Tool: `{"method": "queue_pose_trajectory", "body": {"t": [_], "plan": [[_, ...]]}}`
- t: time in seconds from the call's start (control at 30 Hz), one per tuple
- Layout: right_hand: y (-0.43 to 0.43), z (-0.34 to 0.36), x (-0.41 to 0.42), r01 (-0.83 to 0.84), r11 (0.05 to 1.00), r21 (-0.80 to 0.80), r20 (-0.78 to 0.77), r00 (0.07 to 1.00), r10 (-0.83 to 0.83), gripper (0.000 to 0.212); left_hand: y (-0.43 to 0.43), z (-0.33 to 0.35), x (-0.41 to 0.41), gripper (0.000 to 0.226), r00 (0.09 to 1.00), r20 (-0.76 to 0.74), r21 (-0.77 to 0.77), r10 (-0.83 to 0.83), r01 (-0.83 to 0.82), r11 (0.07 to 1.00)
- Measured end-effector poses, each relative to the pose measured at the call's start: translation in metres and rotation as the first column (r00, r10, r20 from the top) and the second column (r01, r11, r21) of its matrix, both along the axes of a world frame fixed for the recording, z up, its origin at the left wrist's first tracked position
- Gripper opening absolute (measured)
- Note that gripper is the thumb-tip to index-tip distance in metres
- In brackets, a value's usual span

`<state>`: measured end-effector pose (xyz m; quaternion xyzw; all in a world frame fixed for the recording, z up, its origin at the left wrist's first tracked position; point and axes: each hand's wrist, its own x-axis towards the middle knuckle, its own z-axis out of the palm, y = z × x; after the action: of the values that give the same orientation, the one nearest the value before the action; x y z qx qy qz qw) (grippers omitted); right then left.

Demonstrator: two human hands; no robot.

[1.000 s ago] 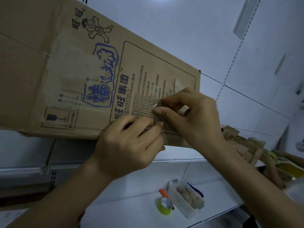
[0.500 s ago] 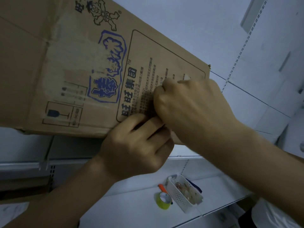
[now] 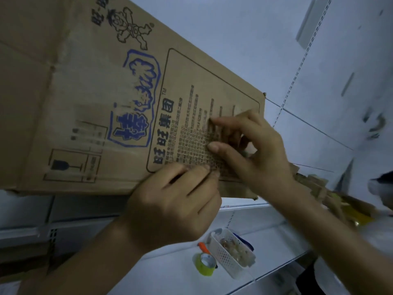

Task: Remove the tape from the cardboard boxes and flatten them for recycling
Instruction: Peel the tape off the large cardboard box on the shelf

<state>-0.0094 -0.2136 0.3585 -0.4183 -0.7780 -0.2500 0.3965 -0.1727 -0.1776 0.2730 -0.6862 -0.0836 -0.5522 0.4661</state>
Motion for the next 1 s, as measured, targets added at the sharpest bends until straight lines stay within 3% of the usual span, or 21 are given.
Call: {"method": "queue_pose_trajectory", "body": {"t": [0.03, 0.1, 0.43, 0.73, 0.83, 0.9, 0.93, 1.0], "plan": [[0.004, -0.01, 0.002, 0.049, 0.992, 0.12, 0.022, 0.998, -0.052, 0.035, 0.0, 0.0, 0.0, 0.012, 1.0, 0.003, -0.007, 0.004, -0.004, 1.0], [0.012, -0.026, 0.001, 0.069, 0.978, 0.195, 0.037, 0.996, -0.078, 0.043, -0.001, -0.002, 0.0, 0.014, 1.0, 0.006, -0.029, 0.018, -0.017, 0.999], [0.019, -0.017, -0.008, 0.013, 0.971, 0.237, 0.006, 1.0, -0.015, 0.033, -0.004, -0.004, -0.005, 0.011, 0.998, -0.026, -0.08, 0.055, -0.057, 0.995], [0.018, -0.033, 0.02, -0.226, 0.955, 0.191, 0.101, 0.973, 0.21, 0.022, -0.005, 0.0, -0.009, 0.02, 0.991, -0.007, -0.116, 0.133, -0.133, 0.984], [0.008, -0.054, 0.041, -0.102, 0.959, 0.263, -0.13, 0.982, 0.14, 0.026, -0.008, 0.002, -0.011, 0.04, 0.975, 0.031, -0.191, 0.22, -0.21, 0.959], [0.007, -0.063, 0.049, -0.011, 0.993, 0.118, -0.489, 0.87, 0.068, 0.062, -0.011, 0.004, -0.008, 0.06, 0.956, 0.053, -0.259, 0.289, -0.266, 0.928], [0.008, -0.064, 0.05, -0.099, 0.994, -0.053, -0.648, 0.761, 0.041, 0.082, -0.014, 0.004, -0.005, 0.072, 0.938, 0.055, -0.307, 0.343, -0.311, 0.9], [0.014, -0.066, 0.054, -0.42, 0.868, -0.266, -0.818, 0.575, 0.028, 0.099, -0.017, 0.004, 0.002, 0.089, 0.882, 0.018, -0.405, 0.472, -0.425, 0.81]]}}
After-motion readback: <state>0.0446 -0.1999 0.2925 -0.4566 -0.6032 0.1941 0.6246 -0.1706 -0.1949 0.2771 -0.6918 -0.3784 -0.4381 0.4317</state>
